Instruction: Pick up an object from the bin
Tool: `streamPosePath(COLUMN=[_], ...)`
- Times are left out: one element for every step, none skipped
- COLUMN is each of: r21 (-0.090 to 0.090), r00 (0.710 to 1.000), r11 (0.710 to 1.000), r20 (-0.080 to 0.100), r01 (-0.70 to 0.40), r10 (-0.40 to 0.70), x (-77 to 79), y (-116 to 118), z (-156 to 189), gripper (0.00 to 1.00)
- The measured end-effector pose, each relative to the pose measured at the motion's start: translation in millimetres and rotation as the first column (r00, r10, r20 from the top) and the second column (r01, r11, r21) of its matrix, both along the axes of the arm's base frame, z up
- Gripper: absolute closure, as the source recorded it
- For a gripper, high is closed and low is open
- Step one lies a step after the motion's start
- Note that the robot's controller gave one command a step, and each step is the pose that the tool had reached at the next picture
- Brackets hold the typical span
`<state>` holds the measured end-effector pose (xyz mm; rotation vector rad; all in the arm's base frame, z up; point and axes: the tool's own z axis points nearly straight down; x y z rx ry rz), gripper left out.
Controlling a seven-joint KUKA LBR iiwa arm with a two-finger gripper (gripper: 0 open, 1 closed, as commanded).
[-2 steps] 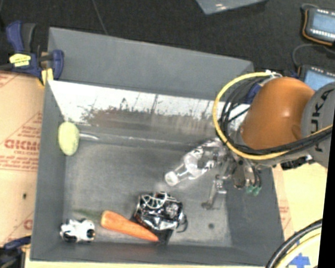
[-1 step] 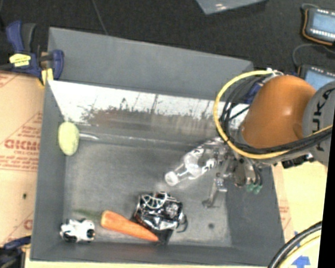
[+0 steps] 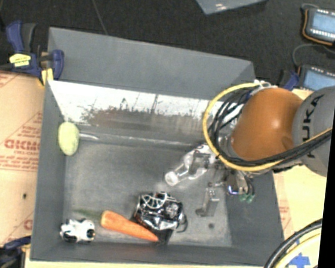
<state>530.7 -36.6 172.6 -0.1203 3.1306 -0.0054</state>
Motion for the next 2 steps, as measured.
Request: streamPosePath(r21=[0.001,-0.003], r00=[0.958,0.919], r11=[0.958,0.919], r20=[-0.006,-0.001], r01=[-0.286,-0.395], r10=[0.286,0.395], x=[-3.1,-1.9], y=[27,39], z=[-32,-54], gripper=[0.0,0.0])
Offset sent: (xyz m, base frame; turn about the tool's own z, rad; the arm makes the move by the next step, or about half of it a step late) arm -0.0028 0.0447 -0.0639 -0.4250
